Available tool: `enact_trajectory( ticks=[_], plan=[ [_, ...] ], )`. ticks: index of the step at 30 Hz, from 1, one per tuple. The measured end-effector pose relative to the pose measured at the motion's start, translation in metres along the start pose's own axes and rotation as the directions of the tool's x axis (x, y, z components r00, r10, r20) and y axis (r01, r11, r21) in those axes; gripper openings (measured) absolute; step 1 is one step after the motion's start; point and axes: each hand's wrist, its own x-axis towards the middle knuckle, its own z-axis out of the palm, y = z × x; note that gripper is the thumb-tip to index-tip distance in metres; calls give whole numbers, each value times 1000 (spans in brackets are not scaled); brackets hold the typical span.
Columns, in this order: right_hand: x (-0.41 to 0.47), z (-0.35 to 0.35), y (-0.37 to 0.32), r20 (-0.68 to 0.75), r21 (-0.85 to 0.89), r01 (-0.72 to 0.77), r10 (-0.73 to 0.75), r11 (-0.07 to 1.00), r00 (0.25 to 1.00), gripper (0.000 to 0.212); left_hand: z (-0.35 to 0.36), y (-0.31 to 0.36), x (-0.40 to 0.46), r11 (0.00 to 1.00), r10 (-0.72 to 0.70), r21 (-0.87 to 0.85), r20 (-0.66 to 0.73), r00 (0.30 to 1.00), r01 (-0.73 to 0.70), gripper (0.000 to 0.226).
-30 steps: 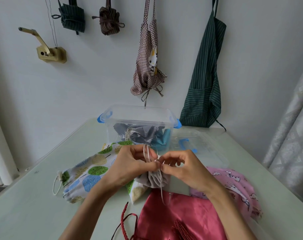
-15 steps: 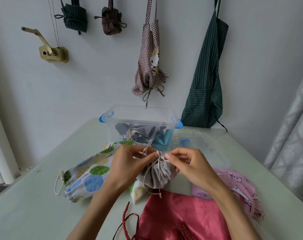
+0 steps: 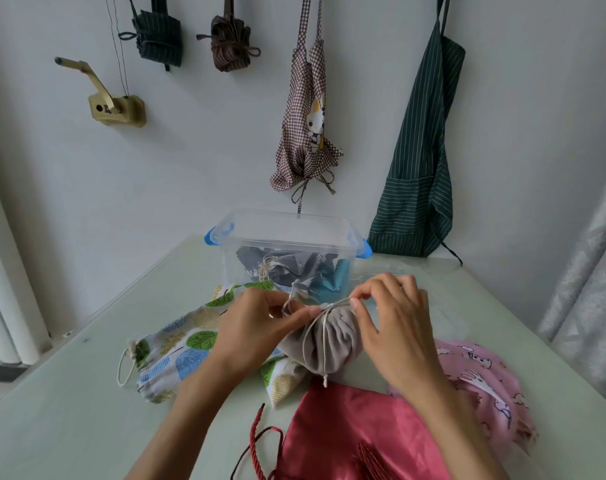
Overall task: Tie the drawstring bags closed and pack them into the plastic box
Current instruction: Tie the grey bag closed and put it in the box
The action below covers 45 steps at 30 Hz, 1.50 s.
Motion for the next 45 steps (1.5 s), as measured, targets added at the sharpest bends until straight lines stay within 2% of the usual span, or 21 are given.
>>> enact_trajectory(
  ticks=[3,5,6,7,8,9,11,13,15,16,18,20,22,23,24,28,33,35,38,41,45],
  plan=[
    [-6,11,-2,76,-90,-49,56,995,996,20,3,-1,0,1000,-25,-6,-6,1000,25,41],
    [-4,7,-5,243,118,-224,190,967,951,17,4,-5,2,999,-34,8,-15,999,34,35],
    [1,2,-7,368,362,-386,250,849,896,15,4,-6,3,999,-37,11,-17,999,37,35],
    [6,-6,-12,502,580,-543,259,607,825,17,5,-6,5,999,-36,6,-15,999,36,38],
    [10,-11,-15,595,679,-638,238,363,768,21,6,-5,5,1000,-31,-2,-13,999,31,44],
    [12,-13,-16,641,707,-678,224,199,734,23,7,-4,5,1000,-24,-12,-14,1000,23,49],
    [13,-14,-16,669,702,-704,237,109,704,17,9,-2,4,1000,-19,-13,-22,1000,18,52],
    [13,-15,-16,654,657,-717,299,230,695,16,11,-2,3,1000,-23,7,-29,999,23,50],
    [11,-15,-12,535,527,-651,382,546,753,27,13,-1,2,1000,-12,16,-45,999,13,46],
    [9,-14,-9,435,371,-568,403,735,806,32,15,0,1,1000,-5,22,-57,998,6,42],
    [4,-14,-8,291,111,-421,376,900,880,40,19,4,1,999,16,49,-84,996,-11,38],
    [7,-17,-6,282,166,-444,390,880,877,45,20,4,1,998,19,67,-100,995,-12,39],
    [12,-22,1,467,427,-583,384,691,796,42,17,1,1,999,3,48,-85,996,1,46],
    [14,-26,4,584,496,-643,324,584,744,35,14,-2,2,999,-7,42,-65,998,10,50],
    [13,-28,8,660,496,-665,256,558,707,29,12,-5,2,999,-16,50,-44,999,18,51],
    [5,-26,17,791,408,-653,110,638,602,16,4,-12,4,992,-45,119,74,996,36,46],
    [-5,-21,8,830,421,-477,-115,772,545,51,-18,-11,1,992,-73,106,12,997,71,37],
    [-8,-16,7,830,378,-372,-133,848,541,69,-31,-15,2,967,-109,244,131,985,74,40],
    [-6,-4,3,864,208,-234,-67,950,499,97,-41,-17,9,890,-145,453,393,908,-53,68],
    [2,15,-4,825,101,-214,38,972,564,97,-33,-17,22,776,-196,617,437,878,-133,86],
    [10,23,2,664,117,-237,102,964,741,33,-21,-19,31,677,-240,701,499,833,-224,81]
  ],
)
